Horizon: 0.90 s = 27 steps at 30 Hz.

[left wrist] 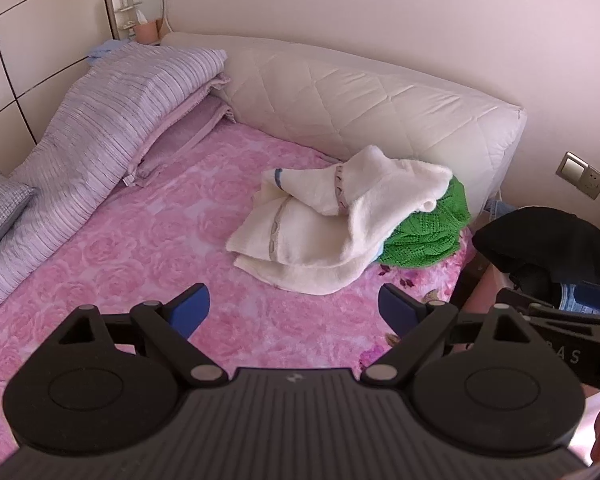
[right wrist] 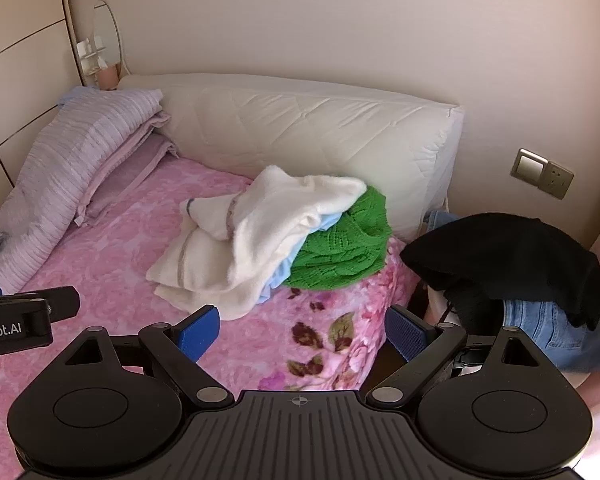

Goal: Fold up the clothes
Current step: 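Move both tools toward the cream sweater on the clothes pile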

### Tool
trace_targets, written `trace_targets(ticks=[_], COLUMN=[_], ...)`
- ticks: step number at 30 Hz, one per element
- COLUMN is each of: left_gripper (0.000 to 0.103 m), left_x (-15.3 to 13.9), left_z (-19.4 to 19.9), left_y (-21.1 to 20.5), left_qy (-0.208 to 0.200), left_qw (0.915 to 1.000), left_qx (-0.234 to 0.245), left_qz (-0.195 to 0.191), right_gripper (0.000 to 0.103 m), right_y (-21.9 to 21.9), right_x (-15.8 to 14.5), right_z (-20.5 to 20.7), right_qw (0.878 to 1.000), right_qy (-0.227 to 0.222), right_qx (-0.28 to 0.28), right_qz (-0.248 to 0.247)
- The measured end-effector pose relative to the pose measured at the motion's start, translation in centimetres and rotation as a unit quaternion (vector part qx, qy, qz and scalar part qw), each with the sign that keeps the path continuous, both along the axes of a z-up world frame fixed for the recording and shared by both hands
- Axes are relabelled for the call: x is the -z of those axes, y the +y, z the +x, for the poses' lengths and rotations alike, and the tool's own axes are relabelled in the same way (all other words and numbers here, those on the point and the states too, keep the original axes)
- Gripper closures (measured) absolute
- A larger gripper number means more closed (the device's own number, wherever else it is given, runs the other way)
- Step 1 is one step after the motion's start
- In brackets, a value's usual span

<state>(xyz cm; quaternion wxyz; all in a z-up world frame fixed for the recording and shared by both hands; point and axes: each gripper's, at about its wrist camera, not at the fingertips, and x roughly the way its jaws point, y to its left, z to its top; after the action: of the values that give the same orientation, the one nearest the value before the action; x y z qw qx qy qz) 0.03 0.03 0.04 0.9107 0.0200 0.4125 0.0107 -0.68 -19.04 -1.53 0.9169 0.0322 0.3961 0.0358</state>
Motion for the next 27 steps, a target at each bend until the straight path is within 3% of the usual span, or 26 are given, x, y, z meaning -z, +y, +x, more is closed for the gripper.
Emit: trace_targets(ticks=[6,12,27], left_gripper=[0.013,0.013,0.013], left_x=[-0.8,1.7,3.0], left_z=[0.2,0.4,-0.1], left_y=[-0.4,-3.6,-5.1], left_qy=[0.002,-0.004,0.007], left_qw=[1.0000,1.0000,0.9996], left_qx=[-0.001,-0.005,-0.027], left_qz=[0.000,0.002,0.001], right_gripper=[0.010,0.010,0.010], right_y=[-0.7,-1.5,-2.6], right_x=[-0.1,-0.1,-0.5], right_z=[0.5,0.7,1.8], right_qw=[1.000,1.000,1.000], right_qy=[-0.004,-0.009,-0.010], right_qx=[0.003,0.004,-0.015], right_qz=[-0.002,-0.004,-0.007])
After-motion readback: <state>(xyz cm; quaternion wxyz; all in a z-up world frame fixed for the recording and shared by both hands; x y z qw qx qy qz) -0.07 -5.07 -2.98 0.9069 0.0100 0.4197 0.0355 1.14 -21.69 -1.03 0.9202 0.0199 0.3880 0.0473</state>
